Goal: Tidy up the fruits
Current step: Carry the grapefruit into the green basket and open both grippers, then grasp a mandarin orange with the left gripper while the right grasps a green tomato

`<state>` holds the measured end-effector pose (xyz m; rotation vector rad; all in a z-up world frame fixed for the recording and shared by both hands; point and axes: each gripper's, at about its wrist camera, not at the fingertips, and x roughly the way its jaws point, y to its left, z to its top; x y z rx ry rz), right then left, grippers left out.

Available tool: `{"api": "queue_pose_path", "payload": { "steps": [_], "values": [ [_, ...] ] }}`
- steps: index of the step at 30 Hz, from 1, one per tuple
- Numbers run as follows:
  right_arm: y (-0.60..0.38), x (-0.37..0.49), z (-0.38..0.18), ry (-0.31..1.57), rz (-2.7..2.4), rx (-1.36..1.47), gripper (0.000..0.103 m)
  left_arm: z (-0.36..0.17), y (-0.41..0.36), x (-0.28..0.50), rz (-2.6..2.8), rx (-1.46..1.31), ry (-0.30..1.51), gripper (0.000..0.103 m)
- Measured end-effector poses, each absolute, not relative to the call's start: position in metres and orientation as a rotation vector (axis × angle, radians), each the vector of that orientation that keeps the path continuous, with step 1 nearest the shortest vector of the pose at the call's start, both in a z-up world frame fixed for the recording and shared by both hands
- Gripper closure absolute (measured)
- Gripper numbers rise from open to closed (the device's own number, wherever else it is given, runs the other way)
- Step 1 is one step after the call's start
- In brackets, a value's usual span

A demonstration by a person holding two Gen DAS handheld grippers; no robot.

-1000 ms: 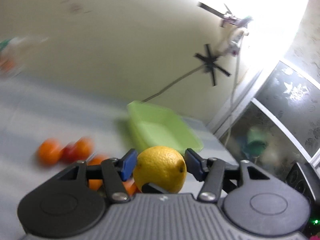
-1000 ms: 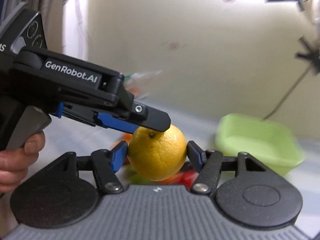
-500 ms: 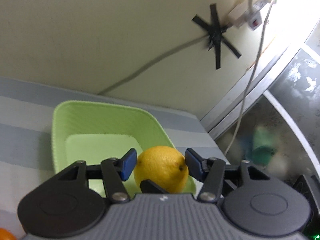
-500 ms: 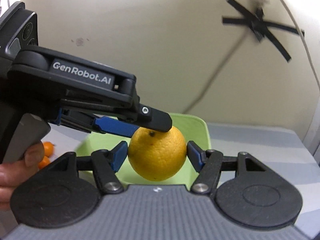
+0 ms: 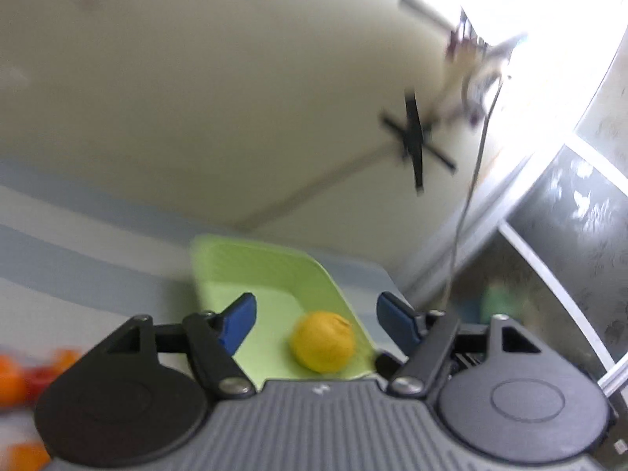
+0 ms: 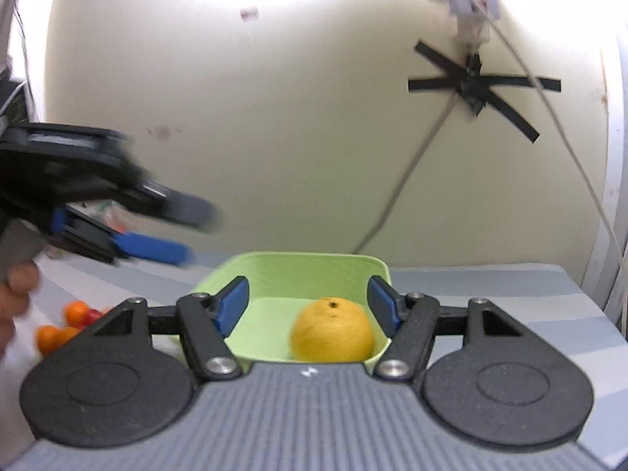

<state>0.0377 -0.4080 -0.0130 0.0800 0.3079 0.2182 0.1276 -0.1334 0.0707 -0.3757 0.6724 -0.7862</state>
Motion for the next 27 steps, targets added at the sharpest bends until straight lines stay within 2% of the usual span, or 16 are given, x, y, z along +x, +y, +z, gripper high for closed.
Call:
{"api": "queue_pose_path", "payload": {
  "steps": [1,4,11,16,27],
  "values": [
    [-0.405,0.027,-0.012,0.299,0.231,0.085,0.038,0.073,-0.112,0.117,-0.752,-0.370,0.640,0.032],
    [-0.392,0.013,-0.015,0.311,0.278,0.093,0.053,0.070,-0.057,0.089,-0.647,-0.364,0.590,0.032],
    [-0.335,-0.013,-0.034,0.376,0.380,0.093,0.064,0.035,0.018,0.046,-0.521,-0.378,0.622,0.032],
    [-0.298,-0.004,-0.040,0.430,0.446,0.078,0.064,0.020,0.041,0.035,-0.494,-0.355,0.619,0.032],
    [-0.244,-0.007,-0.044,0.455,0.498,-0.111,0.064,-0.007,0.024,0.057,-0.584,-0.365,0.695,0.031]
  ]
}}
